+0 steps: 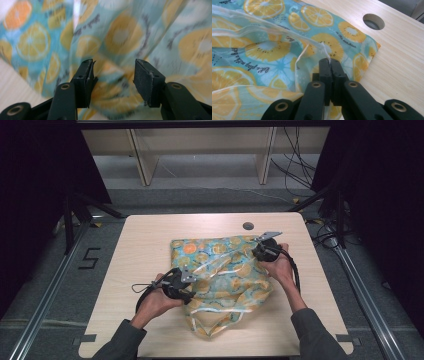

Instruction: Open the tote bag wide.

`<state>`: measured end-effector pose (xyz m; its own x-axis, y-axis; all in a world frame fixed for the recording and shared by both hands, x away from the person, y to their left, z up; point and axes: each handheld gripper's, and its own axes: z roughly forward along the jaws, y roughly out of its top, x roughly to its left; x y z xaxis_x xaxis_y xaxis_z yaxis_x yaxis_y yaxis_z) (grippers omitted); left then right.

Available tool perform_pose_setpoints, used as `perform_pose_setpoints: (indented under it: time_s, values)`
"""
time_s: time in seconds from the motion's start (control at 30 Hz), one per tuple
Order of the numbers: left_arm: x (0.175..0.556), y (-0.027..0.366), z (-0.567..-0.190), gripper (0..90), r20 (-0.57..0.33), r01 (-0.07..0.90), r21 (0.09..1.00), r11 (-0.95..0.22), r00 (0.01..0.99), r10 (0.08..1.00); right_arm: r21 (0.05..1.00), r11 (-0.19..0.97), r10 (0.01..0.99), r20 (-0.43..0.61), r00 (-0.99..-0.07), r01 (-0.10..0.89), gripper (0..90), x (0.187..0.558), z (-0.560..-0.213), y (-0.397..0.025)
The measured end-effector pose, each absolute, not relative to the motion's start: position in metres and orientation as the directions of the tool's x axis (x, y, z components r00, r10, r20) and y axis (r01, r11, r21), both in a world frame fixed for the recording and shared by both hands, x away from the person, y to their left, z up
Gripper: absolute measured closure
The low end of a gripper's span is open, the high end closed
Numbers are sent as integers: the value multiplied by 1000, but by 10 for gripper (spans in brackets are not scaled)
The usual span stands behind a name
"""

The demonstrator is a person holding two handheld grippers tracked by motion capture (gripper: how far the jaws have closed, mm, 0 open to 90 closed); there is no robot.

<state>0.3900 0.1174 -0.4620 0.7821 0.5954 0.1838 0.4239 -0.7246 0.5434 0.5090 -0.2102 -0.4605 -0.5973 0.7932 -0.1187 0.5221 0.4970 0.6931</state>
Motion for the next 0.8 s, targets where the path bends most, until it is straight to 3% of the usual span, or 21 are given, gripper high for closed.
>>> perform_pose_setpoints:
  time_s: [0.2, 0.37, 0.5, 0.6, 0.8]
  values:
    - [379, 128, -467, 483, 217, 409, 544, -732, 775, 594, 693, 496, 793, -118, -597, 523, 893, 506, -460, -208]
    - [372, 112, -455, 470, 259, 335, 582, -741, 787, 560, 721, 448, 808, -73, -585, 529, 735, 500, -448, -206]
    - [374, 102, -455, 472, 275, 317, 543, -778, 808, 522, 759, 395, 816, -31, -577, 518, 610, 485, -426, -207]
    - [380, 101, -462, 511, 280, 339, 489, -803, 811, 513, 794, 392, 788, -30, -615, 464, 576, 468, -410, -212]
    - [391, 110, -469, 594, 250, 376, 487, -788, 805, 538, 784, 452, 686, -2, -728, 424, 537, 416, -398, -211]
